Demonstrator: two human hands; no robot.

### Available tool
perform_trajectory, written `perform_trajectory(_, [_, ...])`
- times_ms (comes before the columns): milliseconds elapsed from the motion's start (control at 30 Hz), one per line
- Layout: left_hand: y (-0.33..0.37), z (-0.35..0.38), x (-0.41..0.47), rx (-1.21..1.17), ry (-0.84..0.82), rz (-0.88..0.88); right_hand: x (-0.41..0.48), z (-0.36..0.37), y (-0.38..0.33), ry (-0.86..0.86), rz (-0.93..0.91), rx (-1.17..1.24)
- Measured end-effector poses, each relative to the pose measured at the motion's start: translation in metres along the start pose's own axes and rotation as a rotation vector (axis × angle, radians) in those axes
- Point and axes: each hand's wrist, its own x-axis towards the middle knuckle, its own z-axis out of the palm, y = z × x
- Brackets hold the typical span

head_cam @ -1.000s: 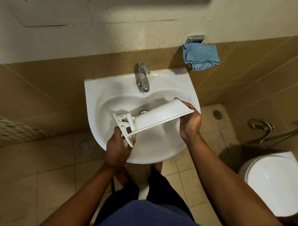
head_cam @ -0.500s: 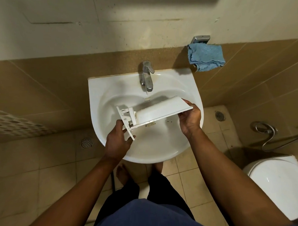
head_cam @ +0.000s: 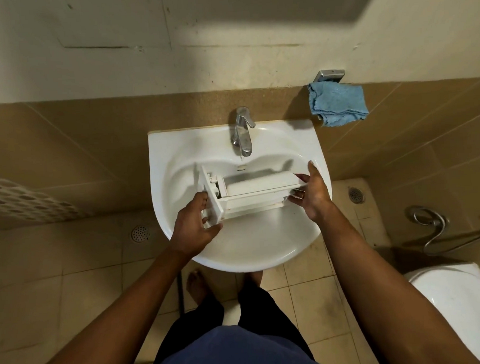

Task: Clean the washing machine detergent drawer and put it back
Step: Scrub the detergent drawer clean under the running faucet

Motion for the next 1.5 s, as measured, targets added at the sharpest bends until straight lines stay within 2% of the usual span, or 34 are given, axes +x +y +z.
perform_trajectory(100, [-0.01, 0.001, -0.001, 0.13, 0.013, 0.051, -0.006, -0.003, -0.007, -0.026, -0.007, -0.244])
perform_trajectory(200, [-0.016, 0.0, -0.004, 0.25, -0.015, 0.138, -0.005, -0.009, -0.01, -0.085, 0.01, -0.26])
perform_trajectory(300, [-0.015, -0.005, -0.009, 0.314, -0.057, 0.211, 0.004, -0.012, -0.003, -0.009, -0.062, -0.381])
perform_trajectory(367, [-0.016, -0.009, -0.01, 0.291, -0.077, 0.227, 0.007, -0.013, 0.003, -0.011, -0.106, -0.367])
perform_trajectory(500, [-0.008, -0.017, -0.015, 0.094, -0.112, 0.156, 0.005, -0.022, 0.015, -0.094, -0.18, -0.276])
perform_trajectory(667, [-0.001, -0.013, -0.022, -0.075, -0.176, 0.014, -0.002, -0.024, 0.02, -0.105, -0.242, -0.245])
perform_trajectory(967, [0.019, -0.02, -0.007, -0.088, -0.089, 0.077, -0.006, -0.013, -0.012, -0.04, -0.247, -0.32])
perform_trajectory(1100, [0.029, -0.034, 0.007, -0.149, -0.152, 0.063, -0.008, -0.014, -0.038, -0.094, -0.203, -0.289])
perform_trajectory(1167, [0.028, -0.035, 0.007, -0.152, -0.165, 0.021, -0.008, -0.015, -0.043, -0.111, -0.197, -0.344])
perform_trajectory(1333, [0.023, -0.024, 0.012, -0.132, -0.013, -0.062, -0.016, -0.019, -0.031, -0.213, -0.19, -0.419])
perform_trajectory(1500, [0.028, -0.018, 0.03, -0.192, 0.001, -0.257, -0.015, -0.009, -0.015, -0.086, -0.062, -0.556])
